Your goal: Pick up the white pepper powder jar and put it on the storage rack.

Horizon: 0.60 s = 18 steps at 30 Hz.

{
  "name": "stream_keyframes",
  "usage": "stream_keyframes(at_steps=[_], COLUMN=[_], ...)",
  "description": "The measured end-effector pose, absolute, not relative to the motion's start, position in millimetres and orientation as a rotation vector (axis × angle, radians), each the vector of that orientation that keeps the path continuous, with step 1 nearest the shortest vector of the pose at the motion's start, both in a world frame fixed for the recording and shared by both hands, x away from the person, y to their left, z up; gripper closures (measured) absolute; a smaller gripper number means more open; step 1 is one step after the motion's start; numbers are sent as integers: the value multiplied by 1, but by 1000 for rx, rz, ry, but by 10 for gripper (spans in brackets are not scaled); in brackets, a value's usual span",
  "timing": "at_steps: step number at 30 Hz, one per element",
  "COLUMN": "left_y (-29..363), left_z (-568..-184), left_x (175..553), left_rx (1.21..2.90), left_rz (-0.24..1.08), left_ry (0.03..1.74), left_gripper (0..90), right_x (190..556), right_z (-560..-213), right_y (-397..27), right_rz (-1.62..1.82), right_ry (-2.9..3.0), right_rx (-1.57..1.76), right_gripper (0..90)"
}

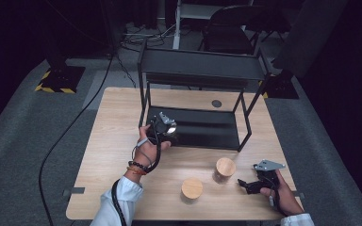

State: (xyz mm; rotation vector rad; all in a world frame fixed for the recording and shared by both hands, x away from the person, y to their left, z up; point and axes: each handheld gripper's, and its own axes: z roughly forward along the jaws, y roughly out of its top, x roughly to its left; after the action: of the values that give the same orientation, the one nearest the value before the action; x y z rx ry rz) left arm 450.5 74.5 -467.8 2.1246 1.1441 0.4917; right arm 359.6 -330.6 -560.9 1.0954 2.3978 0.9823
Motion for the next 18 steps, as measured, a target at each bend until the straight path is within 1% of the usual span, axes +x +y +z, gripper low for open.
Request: stream_keyframes(at_steps=[18], left_y=[67], left_z=[-476], left_x=[476], left_rx=[2123], left_rz=[492], left_ry=[1207], left_gripper=[298], right_x=[360], right_z=[-561], right_y=[-331], right_rz=[982], right_ry=[2398], right_rx=[1095], right_gripper=[0])
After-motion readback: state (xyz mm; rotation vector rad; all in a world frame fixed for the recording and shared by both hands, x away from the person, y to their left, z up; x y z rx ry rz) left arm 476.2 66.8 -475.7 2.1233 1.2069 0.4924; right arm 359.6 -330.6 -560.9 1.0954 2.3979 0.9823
